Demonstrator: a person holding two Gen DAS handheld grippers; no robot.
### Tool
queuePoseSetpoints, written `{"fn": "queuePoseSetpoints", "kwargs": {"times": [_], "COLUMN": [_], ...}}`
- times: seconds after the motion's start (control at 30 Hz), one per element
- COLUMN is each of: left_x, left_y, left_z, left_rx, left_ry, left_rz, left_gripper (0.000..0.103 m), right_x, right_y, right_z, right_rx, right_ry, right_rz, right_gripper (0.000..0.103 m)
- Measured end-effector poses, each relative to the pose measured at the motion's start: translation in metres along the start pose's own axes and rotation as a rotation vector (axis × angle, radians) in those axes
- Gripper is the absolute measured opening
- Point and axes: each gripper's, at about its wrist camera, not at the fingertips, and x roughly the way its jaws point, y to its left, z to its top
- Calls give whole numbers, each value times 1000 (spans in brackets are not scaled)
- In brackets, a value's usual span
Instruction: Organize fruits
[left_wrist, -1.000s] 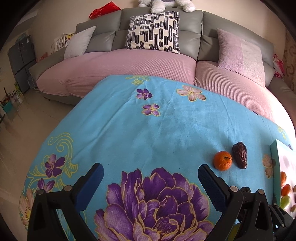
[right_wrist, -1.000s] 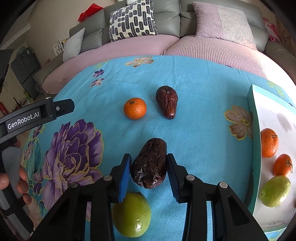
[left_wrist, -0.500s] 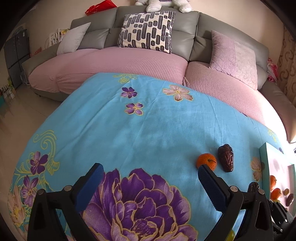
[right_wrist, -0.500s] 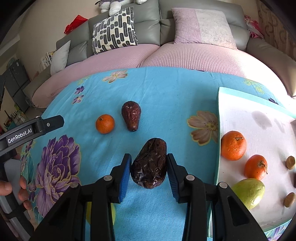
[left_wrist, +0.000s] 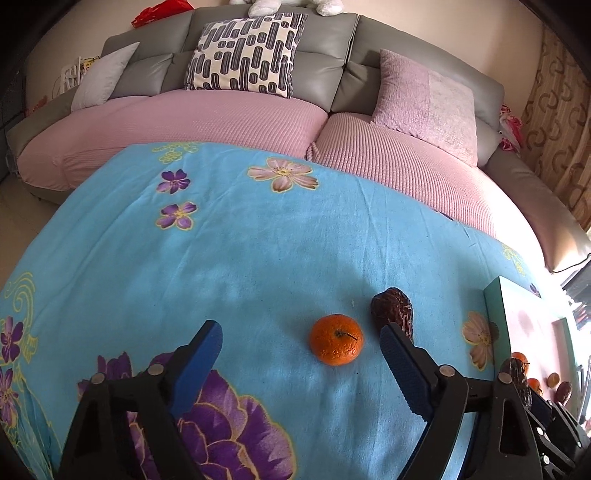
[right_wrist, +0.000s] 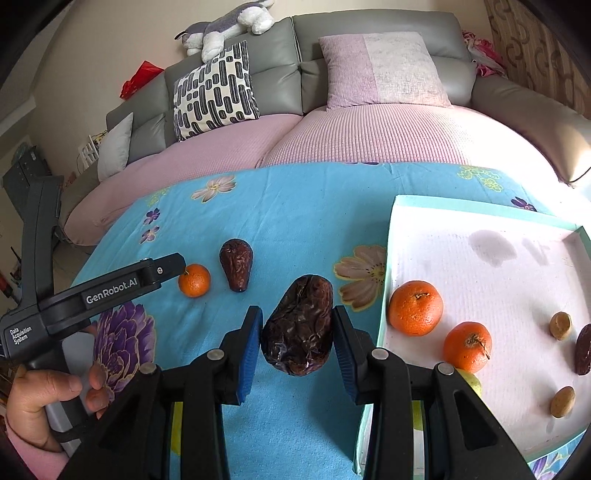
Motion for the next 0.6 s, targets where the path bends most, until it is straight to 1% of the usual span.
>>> {"fn": "queuePoseSetpoints", "kwargs": {"times": [0.07, 0.1, 0.17, 0.2, 0.27, 0.4, 0.47, 0.57, 0.6], "left_x": [4, 5, 9, 11, 15, 18, 20, 22, 22], "left_y": [-3, -5, -7, -8, -10, -15, -16, -18, -19], "left_z": [-1, -1, -1, -2, -2, -4, -5, -6, -6], "left_rx": [8, 9, 10, 10, 16, 30, 29, 33, 36], "left_ry": [6, 9, 19, 26, 37, 50, 54, 58, 60], "left_rz": [-15, -18, -28, -33, -39, -32, -44, -53, -50], "left_gripper": [78, 76, 66, 63, 54, 49, 43, 38, 38], "right_x": [-1, -1, -3, -4, -5, -4, -4, -5, -6], "right_y": [-2, -3, -5, -5, -7, -10, -11, -13, -14], "right_z": [0, 0, 1, 1, 1, 1, 1, 1, 1], "right_rx": [8, 12, 17, 19, 23, 37, 45, 48, 50], "right_ry": [0, -1, -6, -9, -10, -3, 0, -3, -4], "right_rz": [0, 1, 2, 2, 2, -8, -8, -10, -10], "right_gripper": [40, 40, 40, 40, 40, 40, 40, 40, 40]}}
